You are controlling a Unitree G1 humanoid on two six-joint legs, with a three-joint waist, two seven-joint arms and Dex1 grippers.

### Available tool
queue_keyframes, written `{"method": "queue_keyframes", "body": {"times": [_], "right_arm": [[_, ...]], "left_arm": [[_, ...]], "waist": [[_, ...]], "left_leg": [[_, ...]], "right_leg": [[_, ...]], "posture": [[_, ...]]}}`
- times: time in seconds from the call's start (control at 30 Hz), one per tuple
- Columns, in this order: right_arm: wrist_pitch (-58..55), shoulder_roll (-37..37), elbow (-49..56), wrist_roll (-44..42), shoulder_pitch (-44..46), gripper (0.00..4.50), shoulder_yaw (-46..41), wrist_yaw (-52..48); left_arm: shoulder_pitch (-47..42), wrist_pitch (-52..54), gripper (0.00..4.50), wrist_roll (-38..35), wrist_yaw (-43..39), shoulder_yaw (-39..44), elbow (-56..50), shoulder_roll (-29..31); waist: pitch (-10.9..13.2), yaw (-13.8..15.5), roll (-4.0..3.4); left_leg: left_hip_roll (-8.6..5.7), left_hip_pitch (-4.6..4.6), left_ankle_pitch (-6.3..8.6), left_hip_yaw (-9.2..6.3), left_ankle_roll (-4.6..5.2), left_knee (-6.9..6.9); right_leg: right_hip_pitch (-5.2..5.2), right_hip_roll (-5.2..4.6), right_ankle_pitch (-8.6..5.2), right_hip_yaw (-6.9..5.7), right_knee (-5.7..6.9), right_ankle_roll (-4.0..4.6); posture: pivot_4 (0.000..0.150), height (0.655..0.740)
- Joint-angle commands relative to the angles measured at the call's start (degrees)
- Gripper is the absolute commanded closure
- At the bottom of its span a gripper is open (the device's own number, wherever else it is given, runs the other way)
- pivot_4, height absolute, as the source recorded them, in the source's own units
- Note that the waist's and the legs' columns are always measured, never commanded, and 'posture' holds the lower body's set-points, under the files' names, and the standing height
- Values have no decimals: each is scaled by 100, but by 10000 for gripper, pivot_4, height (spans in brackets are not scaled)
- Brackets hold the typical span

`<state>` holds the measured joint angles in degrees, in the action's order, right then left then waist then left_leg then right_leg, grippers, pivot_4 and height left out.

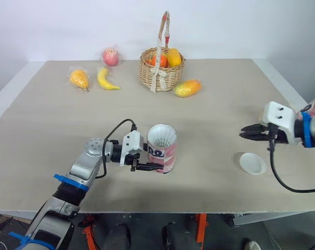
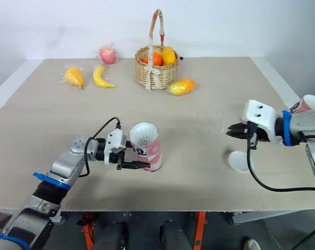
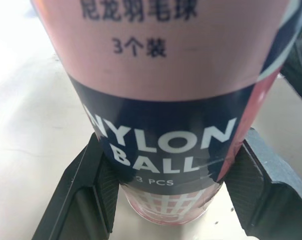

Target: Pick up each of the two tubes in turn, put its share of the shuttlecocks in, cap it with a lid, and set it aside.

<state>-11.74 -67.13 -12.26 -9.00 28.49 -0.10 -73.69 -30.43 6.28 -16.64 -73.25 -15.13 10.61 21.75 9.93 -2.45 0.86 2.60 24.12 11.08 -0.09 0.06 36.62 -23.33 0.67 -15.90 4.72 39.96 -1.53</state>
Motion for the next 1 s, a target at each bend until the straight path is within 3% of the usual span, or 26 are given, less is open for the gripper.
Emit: {"method": "queue_keyframes", "body": {"times": [0.03,0.1,0.53,0.83,0.93,1.0], "right_arm": [[341,-175,-390,197,23,15949,-2,-192],[464,-177,-667,317,37,6569,39,-222],[488,15,-1106,656,136,6569,343,-490],[412,523,-2173,1020,867,6569,813,-687],[445,548,-2259,1047,932,14876,910,-881],[479,560,-2273,1045,949,25064,928,-999]], "left_arm": [[45,-78,18334,39,-84,-104,45,-42],[65,-275,18334,257,-54,-172,211,1],[8,-626,18334,627,-170,-445,411,260],[0,-637,18334,596,-135,-480,411,242],[-6,-635,18334,590,-71,-450,416,221],[-2,-630,18334,593,-50,-450,412,223]], "waist": [[0,-8,0],[-1,-10,-1],[-3,-42,-3],[-4,-52,-4],[-4,-51,-5],[-4,-51,-4]], "left_leg": [[-1,0,0,1,0,0],[-1,-2,0,4,0,-1],[1,-80,0,25,-1,-16],[0,-84,0,46,-1,-15],[0,-84,1,52,-1,-16],[0,-85,1,57,-1,-16]], "right_leg": [[0,-1,-1,1,0,-2],[0,-1,-2,5,0,-3],[54,3,3,33,0,-5],[54,4,8,57,0,-15],[53,3,6,64,0,-17],[52,3,6,68,-1,-18]], "posture": [[1500,7400],[1500,7400],[1500,7400],[1500,7400],[1500,7400],[1500,7400]]}}
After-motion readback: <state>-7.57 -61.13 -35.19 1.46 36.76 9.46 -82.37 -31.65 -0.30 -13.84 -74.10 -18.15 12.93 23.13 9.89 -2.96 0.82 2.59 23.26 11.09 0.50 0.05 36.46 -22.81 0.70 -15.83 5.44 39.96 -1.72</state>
